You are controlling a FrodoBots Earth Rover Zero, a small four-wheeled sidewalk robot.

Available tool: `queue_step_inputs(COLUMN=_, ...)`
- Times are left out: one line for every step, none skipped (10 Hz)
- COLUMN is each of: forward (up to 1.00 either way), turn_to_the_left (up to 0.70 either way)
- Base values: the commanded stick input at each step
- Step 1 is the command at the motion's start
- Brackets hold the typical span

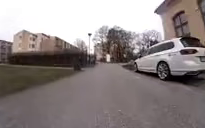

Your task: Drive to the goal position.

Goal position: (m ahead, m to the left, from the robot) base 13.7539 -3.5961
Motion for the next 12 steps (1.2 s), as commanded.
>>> queue_step_inputs(forward=1.0, turn_to_the_left=0.0)
queue_step_inputs(forward=1.0, turn_to_the_left=0.0)
queue_step_inputs(forward=1.0, turn_to_the_left=0.0)
queue_step_inputs(forward=1.0, turn_to_the_left=0.0)
queue_step_inputs(forward=1.0, turn_to_the_left=0.0)
queue_step_inputs(forward=1.0, turn_to_the_left=0.0)
queue_step_inputs(forward=1.0, turn_to_the_left=0.0)
queue_step_inputs(forward=1.0, turn_to_the_left=0.0)
queue_step_inputs(forward=1.0, turn_to_the_left=0.0)
queue_step_inputs(forward=1.0, turn_to_the_left=0.0)
queue_step_inputs(forward=1.0, turn_to_the_left=0.0)
queue_step_inputs(forward=1.0, turn_to_the_left=0.0)
